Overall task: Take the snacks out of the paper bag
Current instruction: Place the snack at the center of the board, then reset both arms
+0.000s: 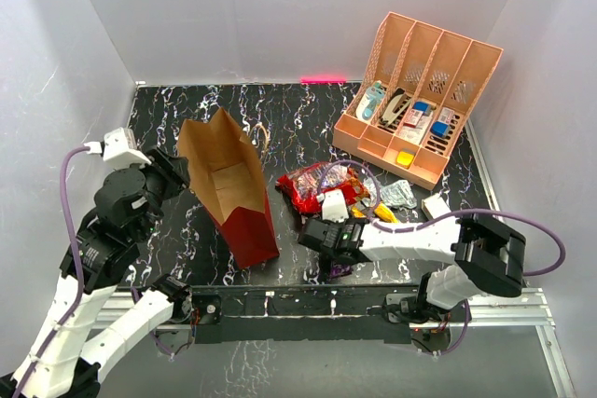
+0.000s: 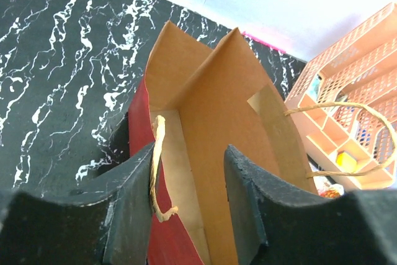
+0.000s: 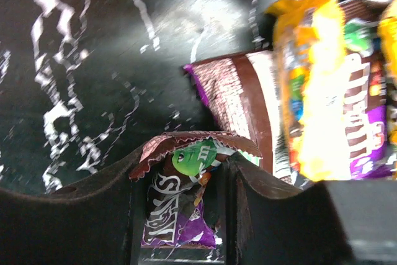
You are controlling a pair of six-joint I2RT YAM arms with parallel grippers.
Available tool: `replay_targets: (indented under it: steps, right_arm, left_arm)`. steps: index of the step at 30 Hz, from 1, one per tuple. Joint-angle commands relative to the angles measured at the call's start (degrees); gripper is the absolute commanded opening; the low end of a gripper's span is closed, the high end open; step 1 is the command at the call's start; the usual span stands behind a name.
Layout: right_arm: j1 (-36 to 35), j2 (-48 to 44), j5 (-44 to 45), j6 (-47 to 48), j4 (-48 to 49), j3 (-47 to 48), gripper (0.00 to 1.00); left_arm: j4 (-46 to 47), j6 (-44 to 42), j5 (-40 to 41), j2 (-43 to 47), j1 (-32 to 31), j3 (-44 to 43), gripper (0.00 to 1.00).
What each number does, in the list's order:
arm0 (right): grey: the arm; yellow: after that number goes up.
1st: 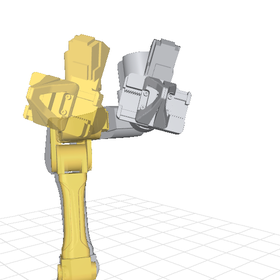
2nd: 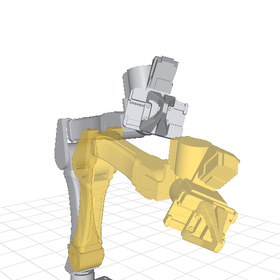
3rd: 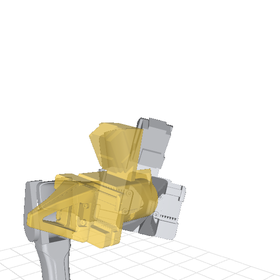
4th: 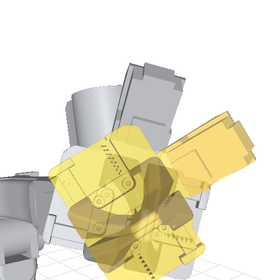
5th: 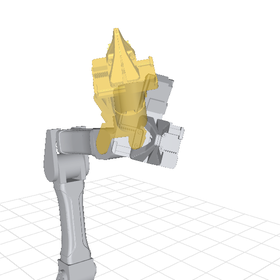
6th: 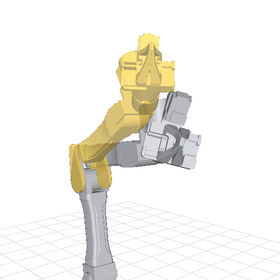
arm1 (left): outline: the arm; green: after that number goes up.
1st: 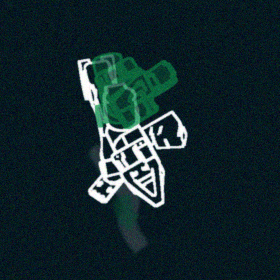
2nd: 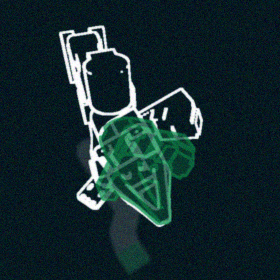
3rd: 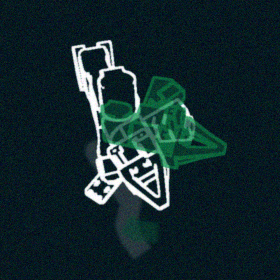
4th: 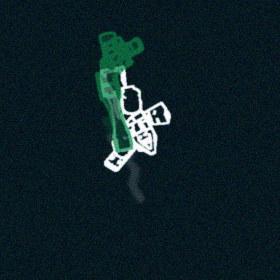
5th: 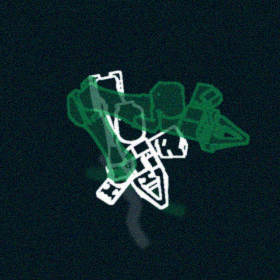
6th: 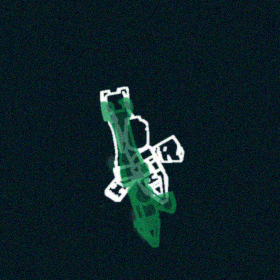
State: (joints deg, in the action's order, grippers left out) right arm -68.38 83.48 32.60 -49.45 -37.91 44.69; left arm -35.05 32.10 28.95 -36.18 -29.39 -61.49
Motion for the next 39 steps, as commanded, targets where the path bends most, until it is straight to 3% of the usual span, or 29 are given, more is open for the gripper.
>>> replay_targets:
  steps: [1,3,6,8,9,12,13,17,21,26,32,39]
  right_arm:
    - [3.04,-3.44,7.95,2.16,-1.02,2.61,0.44]
    - [3.50,-4.44,7.93,4.96,-0.16,3.54,0.47]
    - [3.52,-6.19,2.56,9.91,2.48,4.31,0.71]
    - [3.52,-7.58,-0.98,10.23,1.75,5.55,0.78]
    - [3.47,-8.53,-2.80,10.78,1.68,6.18,0.82]
    - [3.35,-12.64,-5.18,12.66,1.00,9.25,0.97]
    - [3.34,-14.25,-4.33,12.86,0.56,10.55,0.98]
    - [3.34,-20.49,-2.10,16.74,1.36,14.61,0.98]
    - [3.34,-24.61,6.61,21.45,1.08,19.92,0.98]
    - [3.38,-24.01,15.17,30.72,-0.20,35.72,0.98]
    - [3.37,-21.86,13.20,39.15,0.71,55.24,0.98]
    - [3.35,-24.97,8.08,41.35,4.63,62.13,0.98]
  left_arm:
    - [-0.81,-2.17,-0.24,0.02,-0.10,-4.00,0.50]
    - [-1.32,-2.66,0.17,0.06,-0.13,-5.17,0.61]
    - [-2.46,-3.65,0.03,-0.02,-0.11,-7.26,0.78]
    - [-3.18,-4.48,-0.19,-0.23,-0.11,-9.05,0.97]
    - [-3.52,-5.07,-0.35,-0.35,-0.10,-10.18,0.98]
    - [-3.92,-7.10,-0.84,-0.83,-0.13,-13.78,0.98]
    - [-3.77,-7.98,-0.97,-1.02,-0.14,-14.76,0.98]
    - [-2.70,-11.73,-1.37,-2.24,-0.13,-18.35,0.98]
    - [-1.51,-16.10,-2.49,-4.45,-0.14,-22.87,0.99]
    - [-1.23,-21.88,-4.35,-8.46,-0.11,-31.96,0.98]
    - [1.00,-26.94,-7.47,-11.31,-0.16,-43.64,0.98]
    - [6.53,-31.40,-9.52,-10.85,-0.36,-45.90,0.98]
